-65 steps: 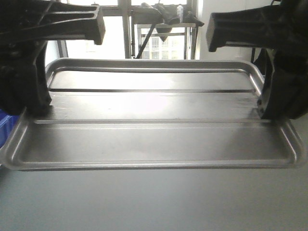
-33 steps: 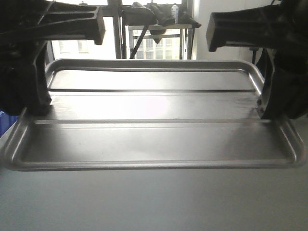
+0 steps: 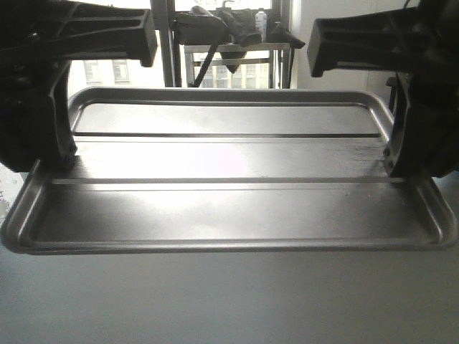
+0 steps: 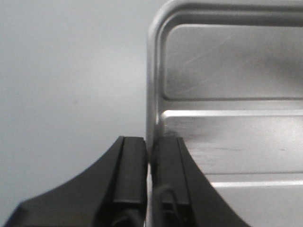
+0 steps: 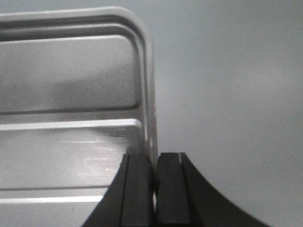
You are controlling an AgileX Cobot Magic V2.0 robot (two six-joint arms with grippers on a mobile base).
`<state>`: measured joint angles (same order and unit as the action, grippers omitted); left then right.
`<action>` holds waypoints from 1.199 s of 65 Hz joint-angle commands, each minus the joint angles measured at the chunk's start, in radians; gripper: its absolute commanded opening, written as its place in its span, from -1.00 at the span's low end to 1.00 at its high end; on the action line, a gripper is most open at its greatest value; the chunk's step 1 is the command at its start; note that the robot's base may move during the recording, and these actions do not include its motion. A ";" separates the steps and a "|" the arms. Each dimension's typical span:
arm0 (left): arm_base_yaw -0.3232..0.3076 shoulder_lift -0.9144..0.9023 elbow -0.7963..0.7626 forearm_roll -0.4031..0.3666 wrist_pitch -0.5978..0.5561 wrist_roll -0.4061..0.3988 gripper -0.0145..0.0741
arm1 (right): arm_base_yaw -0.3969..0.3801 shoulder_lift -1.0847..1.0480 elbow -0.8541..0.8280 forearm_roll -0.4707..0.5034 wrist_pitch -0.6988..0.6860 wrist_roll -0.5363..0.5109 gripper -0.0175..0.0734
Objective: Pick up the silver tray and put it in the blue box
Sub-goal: 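Hold the tray in both grippers while the base drives to the crates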
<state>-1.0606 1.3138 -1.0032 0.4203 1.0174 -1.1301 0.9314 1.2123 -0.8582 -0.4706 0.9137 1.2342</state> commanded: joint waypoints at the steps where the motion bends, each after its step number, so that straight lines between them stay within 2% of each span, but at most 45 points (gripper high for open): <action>1: -0.009 -0.028 -0.027 0.021 -0.028 -0.010 -0.70 | 0.004 -0.026 -0.029 -0.050 -0.041 -0.009 -0.47; 78: -0.009 -0.028 -0.027 0.021 -0.028 -0.010 -0.70 | 0.004 -0.026 -0.029 -0.050 -0.041 -0.009 -0.47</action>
<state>-1.0606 1.3138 -1.0032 0.4203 1.0174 -1.1301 0.9314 1.2123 -0.8582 -0.4722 0.9137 1.2342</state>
